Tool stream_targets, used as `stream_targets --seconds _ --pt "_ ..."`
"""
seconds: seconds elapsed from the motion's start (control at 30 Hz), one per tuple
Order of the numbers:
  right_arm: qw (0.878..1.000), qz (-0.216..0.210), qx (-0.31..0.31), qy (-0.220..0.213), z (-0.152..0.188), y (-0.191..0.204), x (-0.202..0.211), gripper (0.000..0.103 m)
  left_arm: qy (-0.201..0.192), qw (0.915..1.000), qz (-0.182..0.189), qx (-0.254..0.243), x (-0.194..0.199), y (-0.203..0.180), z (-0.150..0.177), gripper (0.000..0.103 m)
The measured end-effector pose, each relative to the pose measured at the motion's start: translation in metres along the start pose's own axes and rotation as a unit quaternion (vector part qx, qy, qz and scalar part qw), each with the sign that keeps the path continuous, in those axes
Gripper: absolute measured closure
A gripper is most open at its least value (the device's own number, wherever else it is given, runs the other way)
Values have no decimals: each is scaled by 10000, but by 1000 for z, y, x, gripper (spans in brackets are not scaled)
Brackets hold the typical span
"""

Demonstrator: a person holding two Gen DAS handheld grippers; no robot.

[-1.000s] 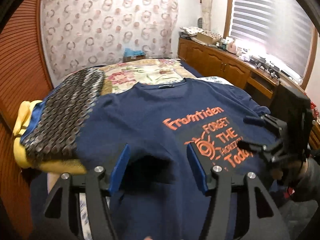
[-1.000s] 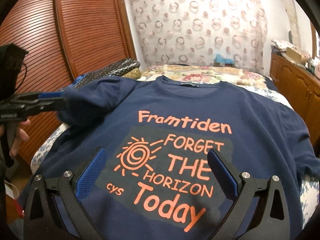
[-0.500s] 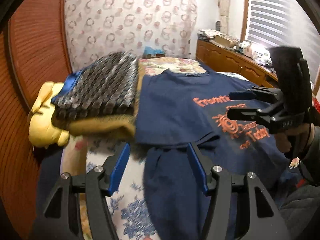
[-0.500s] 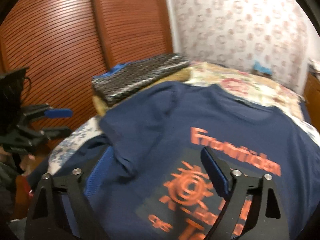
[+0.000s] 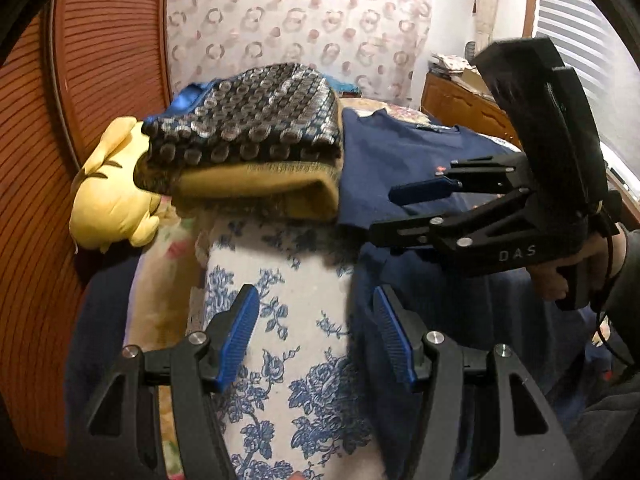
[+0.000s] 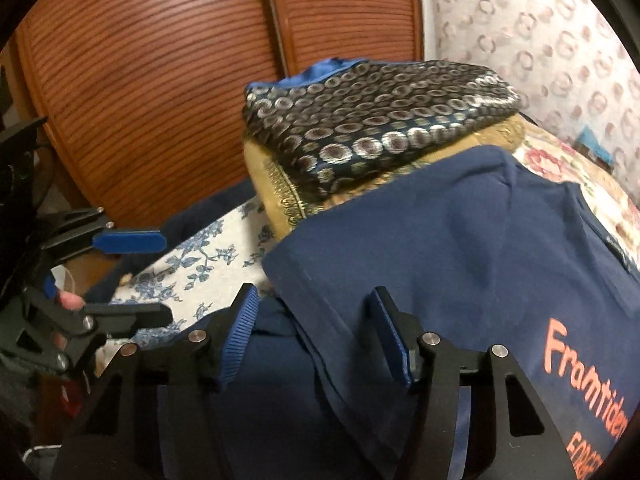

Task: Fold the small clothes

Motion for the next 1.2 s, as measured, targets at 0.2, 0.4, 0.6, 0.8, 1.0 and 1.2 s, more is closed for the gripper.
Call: stream_targets --seconds 0.2,0.4,0.6,0.8,1.0,1.2 --pt "9996 195 50 183 -3 -6 -9 91 91 9999 67 72 -8 -2 2 44" --pt "9986 -57 -337 -394 -14 -26 28 97 74 9999 99 5 -10 -8 -2 44" --pt "9928 238 -786 -867 -25 -59 69 97 75 9999 107 -98 -14 -19 -6 44" --pt "9758 1245 -1561 -887 4 -147 103 83 72 9998 122 -140 -15 -26 -9 44" --pt "9722 1345 -1754 -775 31 -173 114 63 56 9995 178 -240 -18 -41 -19 44" --pt "9738 1349 -1612 -870 52 -165 136 56 -56 9988 298 -397 -22 -66 -39 44"
Point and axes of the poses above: each gripper's, at about its wrist camera, not at the fingertips, and x roughly against the way its jaws point, y to its left, z to its underside, the point moved 7 cm from there along -x, roughly the way its jaws point, and after that the axes turned 1 degree about -z, right-handed, at the moved point
